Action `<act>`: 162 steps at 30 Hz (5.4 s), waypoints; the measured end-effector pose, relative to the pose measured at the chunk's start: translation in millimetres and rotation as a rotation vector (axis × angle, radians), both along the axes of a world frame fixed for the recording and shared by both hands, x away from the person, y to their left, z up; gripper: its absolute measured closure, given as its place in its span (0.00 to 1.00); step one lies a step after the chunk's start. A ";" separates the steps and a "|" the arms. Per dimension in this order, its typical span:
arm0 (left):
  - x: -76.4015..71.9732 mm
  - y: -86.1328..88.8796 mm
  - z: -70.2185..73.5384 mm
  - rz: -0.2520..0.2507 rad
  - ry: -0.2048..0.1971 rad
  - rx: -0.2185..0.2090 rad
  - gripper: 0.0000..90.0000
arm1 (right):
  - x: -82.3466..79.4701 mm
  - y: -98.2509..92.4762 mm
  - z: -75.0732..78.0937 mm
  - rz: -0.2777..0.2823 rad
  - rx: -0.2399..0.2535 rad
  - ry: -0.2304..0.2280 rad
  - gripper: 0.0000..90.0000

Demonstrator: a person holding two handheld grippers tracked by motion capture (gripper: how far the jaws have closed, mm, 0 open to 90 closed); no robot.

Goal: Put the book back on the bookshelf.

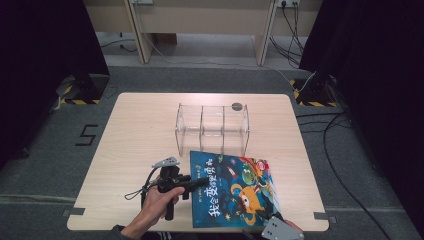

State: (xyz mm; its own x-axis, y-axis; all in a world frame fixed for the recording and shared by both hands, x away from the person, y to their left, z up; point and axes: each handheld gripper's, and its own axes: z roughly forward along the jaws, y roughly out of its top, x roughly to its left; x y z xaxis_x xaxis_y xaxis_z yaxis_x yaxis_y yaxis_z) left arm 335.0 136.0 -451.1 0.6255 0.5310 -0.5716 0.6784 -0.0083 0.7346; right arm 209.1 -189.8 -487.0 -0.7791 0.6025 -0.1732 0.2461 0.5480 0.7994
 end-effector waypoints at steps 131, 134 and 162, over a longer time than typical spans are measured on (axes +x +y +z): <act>-0.5 51.0 -17.0 0.042 -0.102 0.045 0.29 | 9.1 15.1 29.2 -0.261 0.179 -0.270 0.67; 0.5 51.9 -22.2 0.056 -0.175 0.166 0.28 | 9.4 13.8 29.8 -0.265 0.192 -0.265 0.66; 2.1 33.3 -72.9 -0.034 -0.267 0.584 0.11 | 12.8 2.2 34.3 -0.292 0.308 -0.237 0.65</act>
State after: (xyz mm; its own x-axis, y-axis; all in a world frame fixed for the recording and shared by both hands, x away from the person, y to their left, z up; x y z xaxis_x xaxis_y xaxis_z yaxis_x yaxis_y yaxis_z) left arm 337.1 169.3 -524.0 0.7279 0.6854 -0.0163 0.4653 -0.4764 0.7460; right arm 221.9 -187.6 -452.7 -0.5303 0.8413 -0.1047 0.1458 0.2121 0.9663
